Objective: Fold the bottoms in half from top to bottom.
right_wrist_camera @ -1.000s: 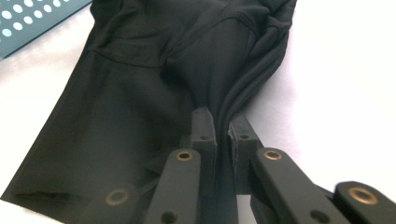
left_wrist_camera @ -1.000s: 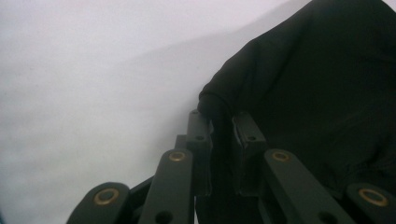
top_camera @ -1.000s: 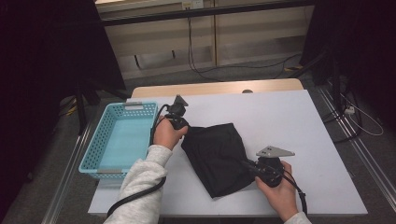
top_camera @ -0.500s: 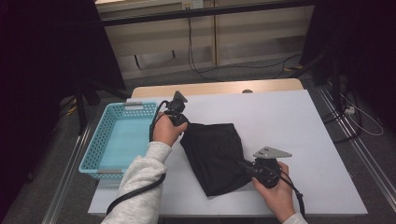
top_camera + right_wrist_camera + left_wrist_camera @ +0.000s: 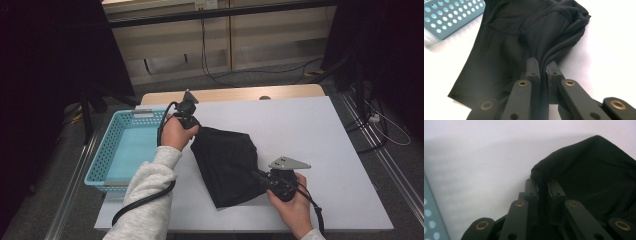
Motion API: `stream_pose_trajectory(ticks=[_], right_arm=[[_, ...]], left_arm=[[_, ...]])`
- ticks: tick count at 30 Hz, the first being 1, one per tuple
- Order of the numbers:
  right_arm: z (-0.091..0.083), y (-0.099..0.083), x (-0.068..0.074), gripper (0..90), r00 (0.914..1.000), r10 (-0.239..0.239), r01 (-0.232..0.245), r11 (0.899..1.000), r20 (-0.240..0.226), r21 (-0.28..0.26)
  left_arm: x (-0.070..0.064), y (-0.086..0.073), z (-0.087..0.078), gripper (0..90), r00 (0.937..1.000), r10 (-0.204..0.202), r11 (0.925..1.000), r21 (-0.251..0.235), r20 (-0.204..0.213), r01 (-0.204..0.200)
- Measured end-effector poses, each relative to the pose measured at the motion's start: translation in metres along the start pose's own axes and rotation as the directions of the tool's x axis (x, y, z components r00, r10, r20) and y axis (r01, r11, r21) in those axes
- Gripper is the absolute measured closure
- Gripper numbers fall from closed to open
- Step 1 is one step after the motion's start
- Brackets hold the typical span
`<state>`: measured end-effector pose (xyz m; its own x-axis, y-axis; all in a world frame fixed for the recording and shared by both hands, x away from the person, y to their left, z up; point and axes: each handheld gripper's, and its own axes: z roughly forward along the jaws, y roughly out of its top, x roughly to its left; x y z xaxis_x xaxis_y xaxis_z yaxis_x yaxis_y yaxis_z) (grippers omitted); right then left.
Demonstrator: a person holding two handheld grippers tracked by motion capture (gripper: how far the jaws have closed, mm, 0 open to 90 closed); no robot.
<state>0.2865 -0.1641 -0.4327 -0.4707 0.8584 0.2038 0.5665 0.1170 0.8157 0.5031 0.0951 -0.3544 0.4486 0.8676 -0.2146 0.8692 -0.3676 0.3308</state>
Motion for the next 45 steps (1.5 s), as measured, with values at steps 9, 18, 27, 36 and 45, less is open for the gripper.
stream_pose_trajectory(ticks=[9,18,27,36,45], right_arm=[[0.002,0.008,0.010,84.3,0.9997,-0.006,0.005,1.000,-0.022,-0.024],[0.006,0.017,0.020,84.3,0.9995,-0.005,0.003,0.998,-0.032,-0.055],[0.008,0.020,0.028,84.4,0.9993,-0.007,0.004,0.997,-0.036,-0.083],[0.010,0.023,0.035,84.4,0.9989,-0.022,0.018,0.995,-0.040,-0.099],[0.011,0.025,0.038,84.4,0.9984,-0.025,0.020,0.995,-0.050,-0.102]], left_arm=[[0.005,0.006,-0.014,80.4,0.9999,-0.016,0.9999,-0.004,-0.006,0.016],[0.010,0.012,-0.031,80.4,0.9993,-0.031,0.9995,-0.002,-0.018,0.031],[0.014,0.018,-0.048,80.4,0.9988,-0.040,0.9992,-0.011,-0.028,0.040],[0.017,0.025,-0.056,80.5,0.9975,-0.055,0.9978,0.034,-0.044,0.056],[0.023,0.032,-0.060,80.9,0.9950,-0.056,0.9932,0.097,-0.084,0.064]])
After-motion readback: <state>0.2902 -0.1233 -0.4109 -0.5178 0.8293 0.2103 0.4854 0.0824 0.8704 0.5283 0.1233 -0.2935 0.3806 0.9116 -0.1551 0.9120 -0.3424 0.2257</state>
